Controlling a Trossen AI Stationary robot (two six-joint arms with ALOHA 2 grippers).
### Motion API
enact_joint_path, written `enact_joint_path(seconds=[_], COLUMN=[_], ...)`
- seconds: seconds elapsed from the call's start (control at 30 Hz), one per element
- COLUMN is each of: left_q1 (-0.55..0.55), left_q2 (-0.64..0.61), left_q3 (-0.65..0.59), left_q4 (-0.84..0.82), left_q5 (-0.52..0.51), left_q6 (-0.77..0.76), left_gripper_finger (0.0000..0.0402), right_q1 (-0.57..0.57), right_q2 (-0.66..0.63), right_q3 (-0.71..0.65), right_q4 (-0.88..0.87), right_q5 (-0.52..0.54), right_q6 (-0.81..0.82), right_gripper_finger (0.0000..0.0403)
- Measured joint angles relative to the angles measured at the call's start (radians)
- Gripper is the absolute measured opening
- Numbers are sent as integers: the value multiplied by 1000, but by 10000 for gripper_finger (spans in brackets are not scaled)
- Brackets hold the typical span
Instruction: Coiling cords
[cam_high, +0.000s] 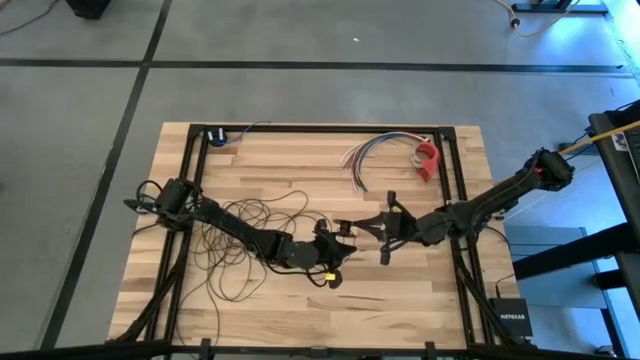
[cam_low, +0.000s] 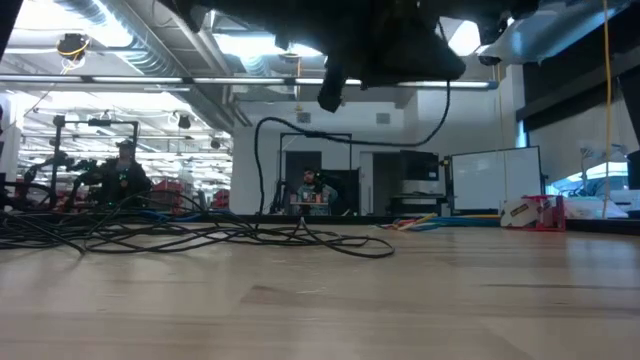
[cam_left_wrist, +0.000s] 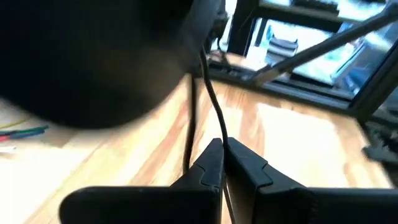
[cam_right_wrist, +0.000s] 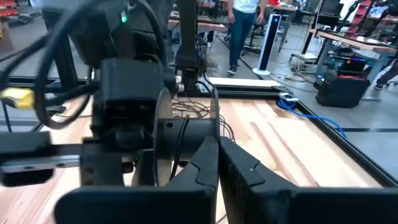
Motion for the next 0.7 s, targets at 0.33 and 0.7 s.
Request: enact_joint_path(seconds=[0.33, 0.7], left_q1=[0, 4], left_q2=[-4, -75], left_q3=[1, 1], left_q4=[-139, -316], left_q5=[-13, -44], left_q6=[2, -31], left_gripper_finger=[2, 2], right_q1=[0, 0], right_q2=[-133, -150], right_q3=[0, 0], right_q4=[-231, -429], right_q5=[-150, -199], right_q6=[79, 82], right_gripper_finger=[10, 10])
